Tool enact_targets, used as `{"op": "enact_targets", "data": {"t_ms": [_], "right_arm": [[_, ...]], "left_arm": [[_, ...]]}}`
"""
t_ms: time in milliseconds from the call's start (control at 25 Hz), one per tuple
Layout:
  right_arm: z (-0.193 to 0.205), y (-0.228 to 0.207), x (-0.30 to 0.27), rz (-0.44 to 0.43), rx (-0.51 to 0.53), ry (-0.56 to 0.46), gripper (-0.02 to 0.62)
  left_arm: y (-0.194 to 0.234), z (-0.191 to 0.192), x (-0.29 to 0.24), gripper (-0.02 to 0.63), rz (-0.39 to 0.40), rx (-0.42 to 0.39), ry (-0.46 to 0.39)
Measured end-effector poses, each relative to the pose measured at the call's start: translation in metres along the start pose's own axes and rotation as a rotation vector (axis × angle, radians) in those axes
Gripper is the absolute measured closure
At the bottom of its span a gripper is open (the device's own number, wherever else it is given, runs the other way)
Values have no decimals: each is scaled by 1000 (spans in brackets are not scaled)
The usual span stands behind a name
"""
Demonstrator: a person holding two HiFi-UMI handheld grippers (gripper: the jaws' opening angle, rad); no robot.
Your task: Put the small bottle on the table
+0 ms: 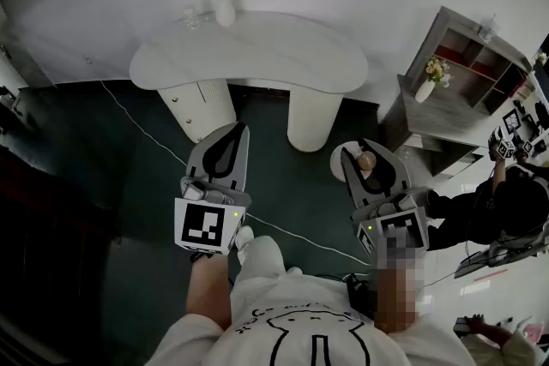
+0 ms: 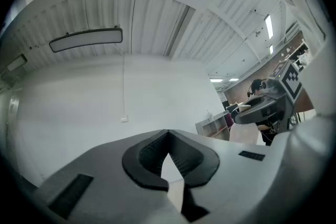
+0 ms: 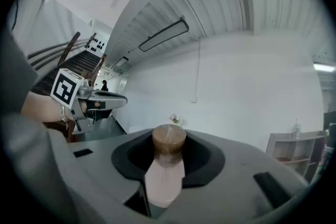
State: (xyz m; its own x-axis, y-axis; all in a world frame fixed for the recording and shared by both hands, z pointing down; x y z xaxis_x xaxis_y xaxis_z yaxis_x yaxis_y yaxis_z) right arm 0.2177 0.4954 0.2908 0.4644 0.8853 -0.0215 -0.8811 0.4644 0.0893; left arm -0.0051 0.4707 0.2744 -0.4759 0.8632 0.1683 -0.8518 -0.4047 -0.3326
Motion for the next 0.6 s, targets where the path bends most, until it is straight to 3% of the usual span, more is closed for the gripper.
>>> {"op": "enact_targets", "data": {"t_ms": [200, 600], "right_arm": [[-2, -7, -8, 8, 18, -10, 479], [10, -26, -71, 3, 8, 0, 479]], "left_arm": [[9, 4, -10, 603, -7, -40, -6], [44, 37, -62, 603, -1, -32, -27]]}}
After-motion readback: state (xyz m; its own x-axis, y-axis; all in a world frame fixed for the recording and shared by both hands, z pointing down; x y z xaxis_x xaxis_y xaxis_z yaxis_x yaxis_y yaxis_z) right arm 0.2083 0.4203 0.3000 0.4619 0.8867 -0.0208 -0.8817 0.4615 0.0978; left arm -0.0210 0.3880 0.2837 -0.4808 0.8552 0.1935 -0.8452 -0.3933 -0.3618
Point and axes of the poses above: the fingertips, and each gripper's own axes: x backward along the fingers, y to its left, z out of its underside, the point moved 6 cm from there along x, backward along the fingers, and after that the axes turned 7 degrees about -x, right-handed, at the moved point
